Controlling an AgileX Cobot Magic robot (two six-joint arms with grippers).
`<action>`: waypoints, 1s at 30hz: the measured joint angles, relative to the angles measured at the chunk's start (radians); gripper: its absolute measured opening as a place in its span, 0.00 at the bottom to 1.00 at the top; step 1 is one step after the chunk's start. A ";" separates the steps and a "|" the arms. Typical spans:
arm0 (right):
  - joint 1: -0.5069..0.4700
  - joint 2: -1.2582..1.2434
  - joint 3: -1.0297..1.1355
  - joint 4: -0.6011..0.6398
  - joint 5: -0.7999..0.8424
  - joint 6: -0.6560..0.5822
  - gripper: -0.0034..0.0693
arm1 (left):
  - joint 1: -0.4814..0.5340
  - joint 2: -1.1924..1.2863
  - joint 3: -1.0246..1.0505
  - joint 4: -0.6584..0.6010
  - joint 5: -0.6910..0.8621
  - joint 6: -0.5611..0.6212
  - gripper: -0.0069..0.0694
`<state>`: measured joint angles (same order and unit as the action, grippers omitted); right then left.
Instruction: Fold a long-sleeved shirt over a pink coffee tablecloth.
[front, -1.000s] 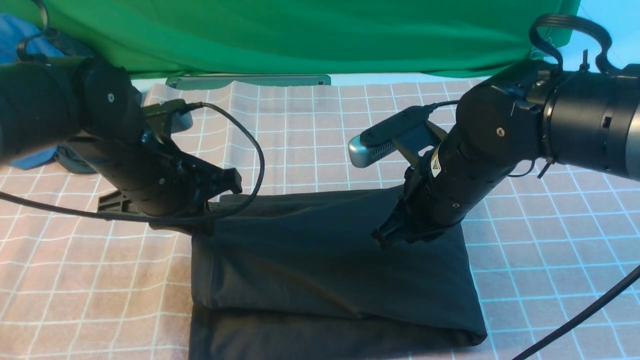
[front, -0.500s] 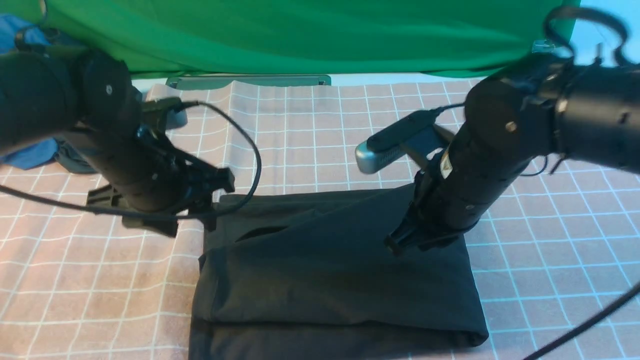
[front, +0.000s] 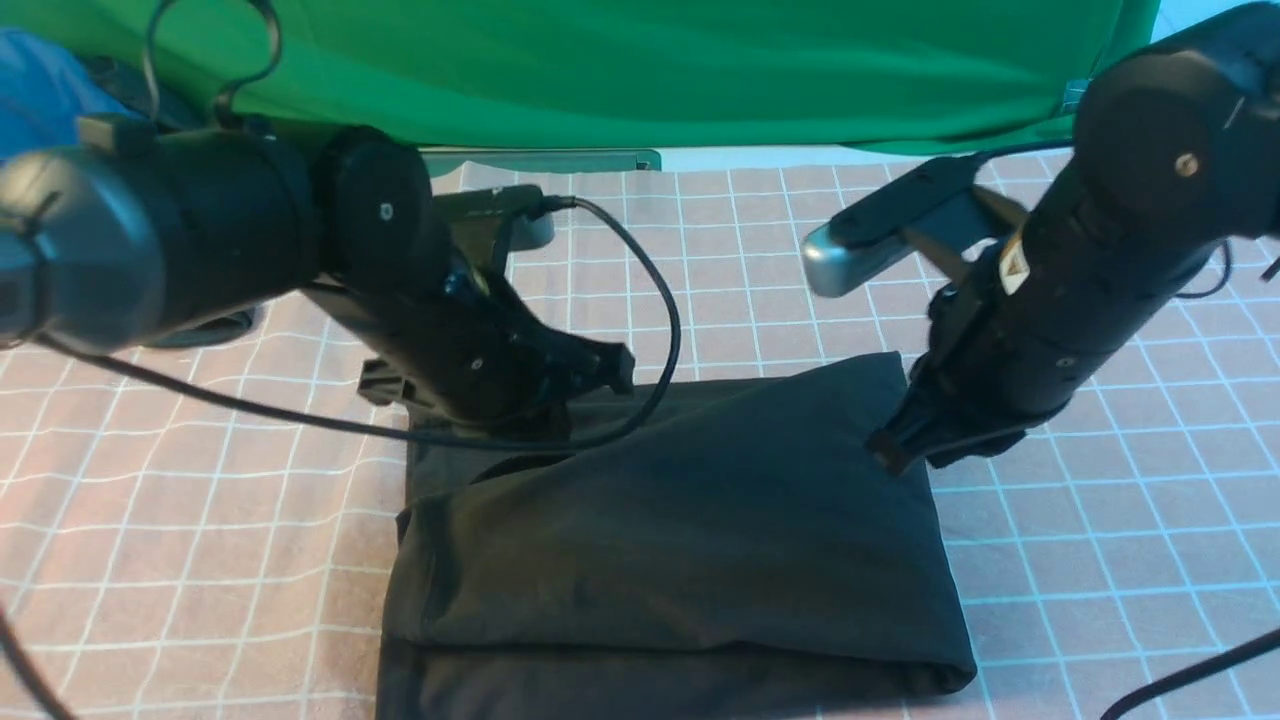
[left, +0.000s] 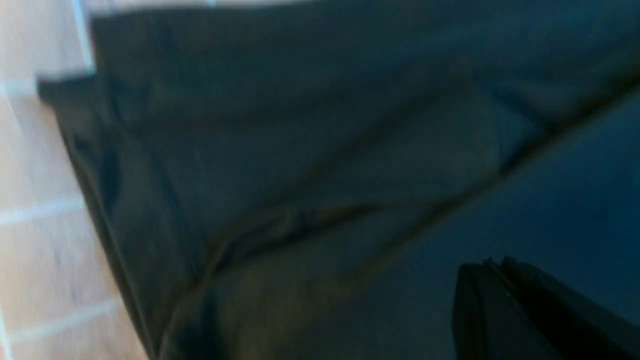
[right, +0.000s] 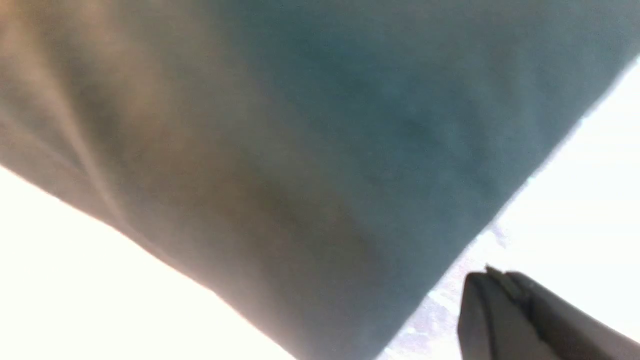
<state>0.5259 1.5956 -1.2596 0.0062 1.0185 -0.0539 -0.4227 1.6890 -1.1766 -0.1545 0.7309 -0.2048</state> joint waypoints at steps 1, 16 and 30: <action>-0.007 0.000 0.000 0.000 0.001 0.000 0.10 | 0.000 0.018 -0.009 0.008 -0.006 0.021 0.13; -0.012 0.000 0.000 0.003 -0.031 -0.002 0.10 | 0.000 0.147 -0.024 -0.021 -0.098 0.218 0.64; -0.012 0.000 0.000 0.003 -0.058 -0.002 0.10 | 0.000 0.174 -0.025 -0.041 -0.035 0.299 0.12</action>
<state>0.5137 1.5956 -1.2596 0.0093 0.9603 -0.0558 -0.4227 1.8627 -1.2017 -0.1950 0.6964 0.0944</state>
